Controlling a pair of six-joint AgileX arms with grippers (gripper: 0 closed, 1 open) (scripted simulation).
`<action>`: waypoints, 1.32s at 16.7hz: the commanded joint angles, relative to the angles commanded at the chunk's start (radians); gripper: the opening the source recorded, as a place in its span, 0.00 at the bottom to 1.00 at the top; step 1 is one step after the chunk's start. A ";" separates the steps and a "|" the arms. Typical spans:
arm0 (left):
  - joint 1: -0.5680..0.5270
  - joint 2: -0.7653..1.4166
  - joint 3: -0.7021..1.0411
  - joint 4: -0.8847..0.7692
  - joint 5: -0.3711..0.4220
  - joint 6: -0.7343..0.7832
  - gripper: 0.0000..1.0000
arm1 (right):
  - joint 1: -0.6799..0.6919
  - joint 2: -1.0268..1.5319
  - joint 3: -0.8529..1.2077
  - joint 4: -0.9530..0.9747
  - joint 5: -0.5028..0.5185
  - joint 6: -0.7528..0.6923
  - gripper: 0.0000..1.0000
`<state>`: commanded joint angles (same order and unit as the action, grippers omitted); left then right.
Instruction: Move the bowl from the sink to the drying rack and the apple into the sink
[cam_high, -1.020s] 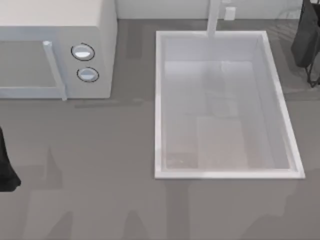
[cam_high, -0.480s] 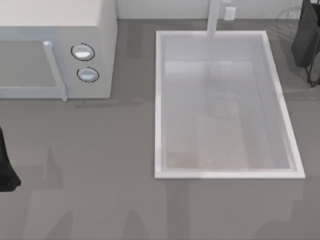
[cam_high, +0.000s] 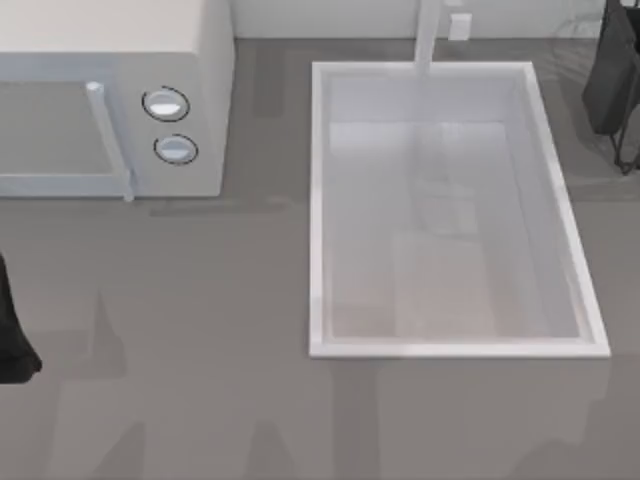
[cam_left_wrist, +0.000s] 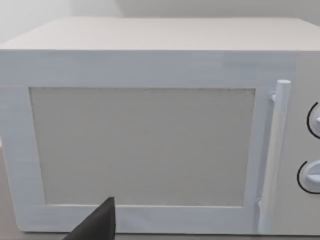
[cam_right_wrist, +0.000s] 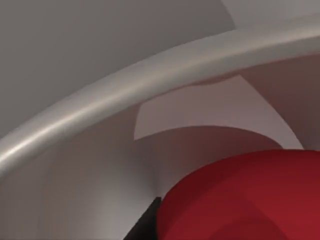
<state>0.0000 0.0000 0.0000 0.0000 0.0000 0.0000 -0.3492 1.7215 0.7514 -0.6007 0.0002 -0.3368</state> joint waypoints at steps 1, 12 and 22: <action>0.000 0.000 0.000 0.000 0.000 0.000 1.00 | 0.000 0.000 0.000 0.000 0.000 0.000 0.17; 0.000 0.000 0.000 0.000 0.000 0.000 1.00 | -0.018 -0.132 -0.002 -0.119 0.000 0.040 0.00; 0.000 0.000 0.000 0.000 0.000 0.000 1.00 | -0.024 -0.256 0.240 -0.505 0.000 0.033 0.00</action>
<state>0.0000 0.0000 0.0000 0.0000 0.0000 0.0000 -0.3730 1.4654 0.9912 -1.1052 0.0001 -0.3035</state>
